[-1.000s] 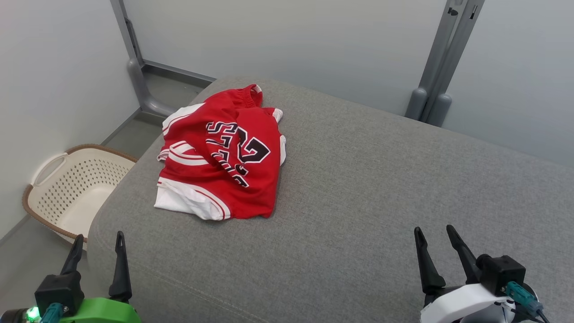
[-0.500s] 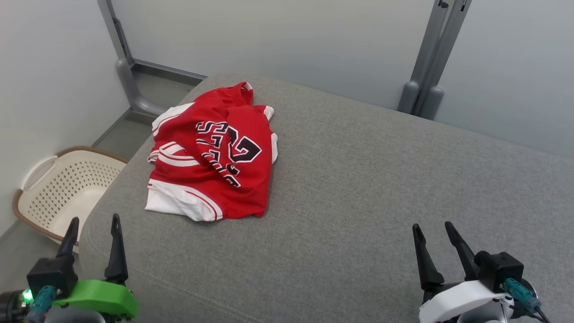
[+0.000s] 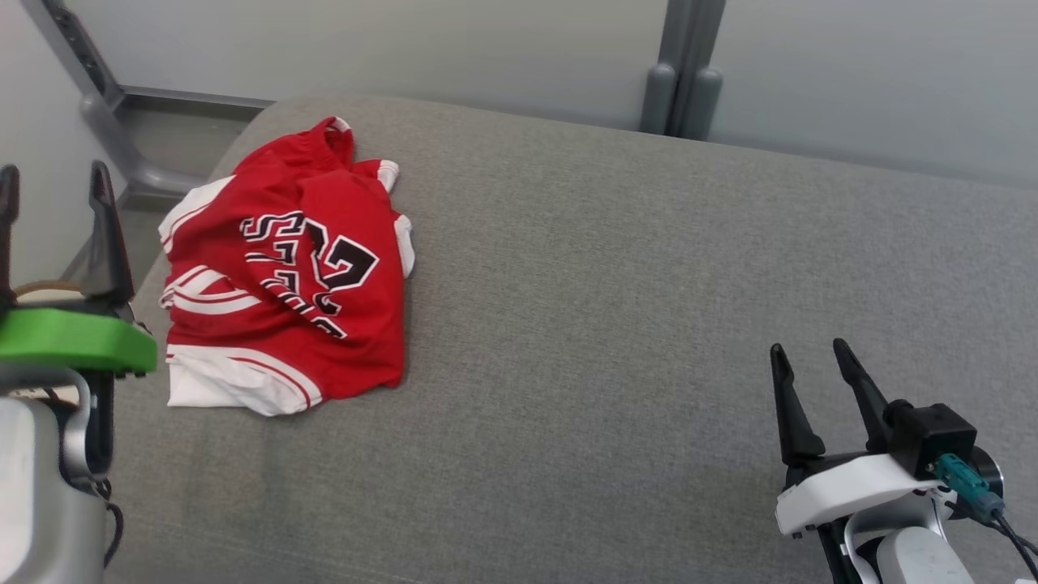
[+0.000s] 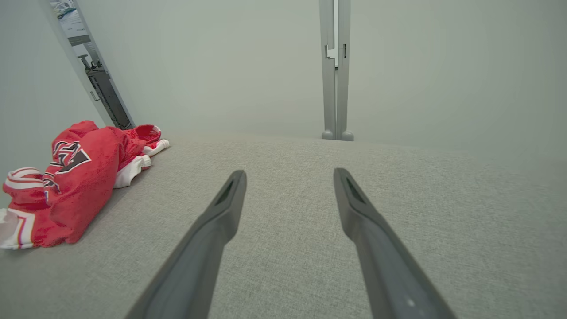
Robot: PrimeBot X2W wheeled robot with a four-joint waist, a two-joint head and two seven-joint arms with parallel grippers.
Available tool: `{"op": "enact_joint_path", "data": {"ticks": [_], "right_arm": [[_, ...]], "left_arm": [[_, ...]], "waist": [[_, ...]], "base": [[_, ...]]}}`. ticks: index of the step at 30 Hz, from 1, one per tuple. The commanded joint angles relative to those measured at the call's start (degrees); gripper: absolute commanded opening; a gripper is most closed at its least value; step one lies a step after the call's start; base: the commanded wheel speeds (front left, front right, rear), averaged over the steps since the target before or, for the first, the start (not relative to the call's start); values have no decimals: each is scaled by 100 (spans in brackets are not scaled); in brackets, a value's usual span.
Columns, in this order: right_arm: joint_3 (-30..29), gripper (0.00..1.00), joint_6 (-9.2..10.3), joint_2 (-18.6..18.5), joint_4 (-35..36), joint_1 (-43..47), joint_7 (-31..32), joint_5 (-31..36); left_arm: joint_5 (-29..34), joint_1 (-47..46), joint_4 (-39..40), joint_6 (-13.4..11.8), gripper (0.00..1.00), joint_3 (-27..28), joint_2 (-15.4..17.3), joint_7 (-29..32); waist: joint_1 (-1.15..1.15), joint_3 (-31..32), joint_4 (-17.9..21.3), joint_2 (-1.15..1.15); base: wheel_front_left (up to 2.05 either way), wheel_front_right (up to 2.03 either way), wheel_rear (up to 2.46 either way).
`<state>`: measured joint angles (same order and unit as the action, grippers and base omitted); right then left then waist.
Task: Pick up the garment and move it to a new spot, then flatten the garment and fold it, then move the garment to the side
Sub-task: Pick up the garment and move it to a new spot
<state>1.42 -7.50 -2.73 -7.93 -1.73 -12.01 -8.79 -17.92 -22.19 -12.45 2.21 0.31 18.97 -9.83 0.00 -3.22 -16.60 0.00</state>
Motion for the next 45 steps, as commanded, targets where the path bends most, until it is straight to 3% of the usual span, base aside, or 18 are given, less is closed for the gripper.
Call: {"op": "enact_joint_path", "data": {"ticks": [1, 9, 17, 25, 35, 36, 37, 38, 45], "right_arm": [[-61, 100, 1, -26, 45, -120, -11, 62], [-378, 100, 1, -23, 193, -415, -116, 141], [-445, 100, 1, -21, 152, -611, -190, 126], [-464, 100, 2, -22, 73, -674, -238, 124], [-406, 100, 2, -22, 1, -685, -267, 79], [-397, 100, 2, -22, -8, -679, -271, 76], [-389, 100, 2, -22, -20, -673, -267, 69], [-386, 100, 2, -23, -29, -669, -269, 57], [-391, 100, 2, -23, -103, -592, -288, 18]], "left_arm": [[-59, -298, -60, 51, 100, 35, 81, 24], [-220, -1583, -588, 244, 100, -32, 351, 272], [-374, -2245, -1690, 330, 100, -142, 448, 843], [-692, -2243, -2870, 434, 100, -349, 605, 2299], [-1091, -1998, -3431, 479, 100, -510, 642, 3770], [-1136, -1972, -3452, 482, 68, -534, 644, 3876], [-1186, -1959, -3432, 495, 4, -544, 669, 3927], [-1224, -1952, -3412, 504, 0, -545, 698, 3954], [-1284, -1849, -3121, 528, 0, -576, 802, 3517]], "waist": [[0, -645, 672, 0], [0, -1361, 1296, 0], [0, -1694, 1610, 0], [0, -1666, 1743, 0], [0, -1595, 1834, 0], [0, -1582, 1843, 0], [0, -1564, 1855, 0], [0, -1548, 1862, 0], [0, -1302, 1866, 0]], "base": [[0, 0, 0], [0, 0, 0], [0, 0, 0], [0, 0, 0], [0, 0, 0], [0, 0, 0], [0, 0, 0], [0, 0, 0], [0, 0, 0]]}}
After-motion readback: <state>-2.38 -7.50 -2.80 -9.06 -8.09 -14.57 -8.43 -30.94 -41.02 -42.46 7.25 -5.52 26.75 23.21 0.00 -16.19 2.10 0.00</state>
